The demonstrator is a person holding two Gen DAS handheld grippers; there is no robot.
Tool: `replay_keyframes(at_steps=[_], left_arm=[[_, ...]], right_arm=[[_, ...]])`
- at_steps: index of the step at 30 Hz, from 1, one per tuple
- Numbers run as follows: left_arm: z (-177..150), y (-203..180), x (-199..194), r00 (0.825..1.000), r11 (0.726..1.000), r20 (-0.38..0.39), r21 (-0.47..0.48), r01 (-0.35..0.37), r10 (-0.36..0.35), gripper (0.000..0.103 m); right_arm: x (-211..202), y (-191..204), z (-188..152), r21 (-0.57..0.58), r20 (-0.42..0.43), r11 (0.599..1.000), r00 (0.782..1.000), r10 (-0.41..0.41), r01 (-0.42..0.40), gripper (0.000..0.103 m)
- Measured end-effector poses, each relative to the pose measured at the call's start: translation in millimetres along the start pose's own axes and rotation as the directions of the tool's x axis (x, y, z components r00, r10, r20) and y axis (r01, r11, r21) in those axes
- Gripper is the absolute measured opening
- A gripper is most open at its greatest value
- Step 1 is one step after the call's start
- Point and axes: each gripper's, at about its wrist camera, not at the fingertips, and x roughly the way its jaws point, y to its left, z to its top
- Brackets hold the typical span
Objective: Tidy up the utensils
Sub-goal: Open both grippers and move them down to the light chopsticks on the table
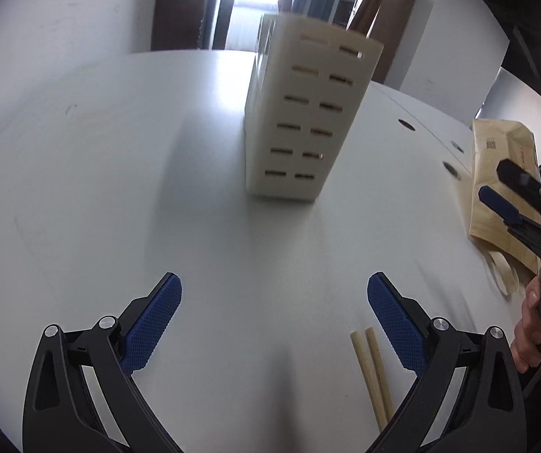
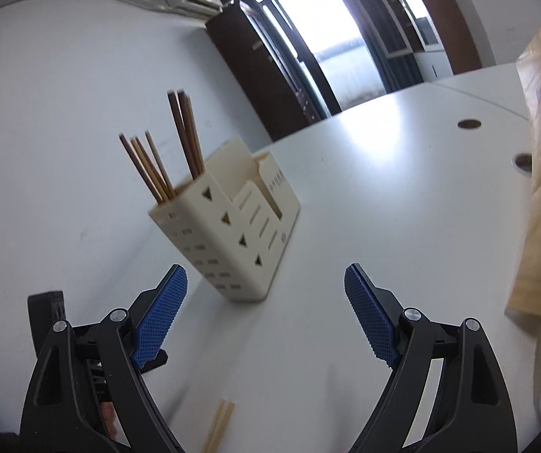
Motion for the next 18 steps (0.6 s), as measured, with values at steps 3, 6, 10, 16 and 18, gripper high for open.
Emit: replay_keyframes(at_steps=[3,6,10,16,18], left_arm=[[-14,-5,8,1.000,1.000,-0.013,0.023,-0.012,0.012,0.097],[-23,-15,17,0.999,0.997,-0.037,0.076,-0.029,0.031,0.097],[-26,-27,27,0.996,0.991,-0.066,0.118,-0.056,0.064,0.095],[-31,-33,40,0.987,0.980,-0.114,0.175,-0.093,0.114,0.094],[-32,-36,42,0.983,0.973,-0.117,0.199,-0.118,0.143,0.094]], right_arm=[[21,6,-23,-0.069,-0.136,0.998,0.991,-0.013,0.003,0.086],[34,16,-46,-0.157,-0.235,0.987,0.972,-0.010,-0.028,0.086],[41,39,-73,-0.289,-0.284,0.956,0.958,-0.027,-0.058,0.081],[50,48,-83,-0.353,-0.321,0.934,0.945,-0.064,-0.056,0.056],[51,50,-85,-0.364,-0.335,0.929,0.939,-0.072,-0.059,0.048]])
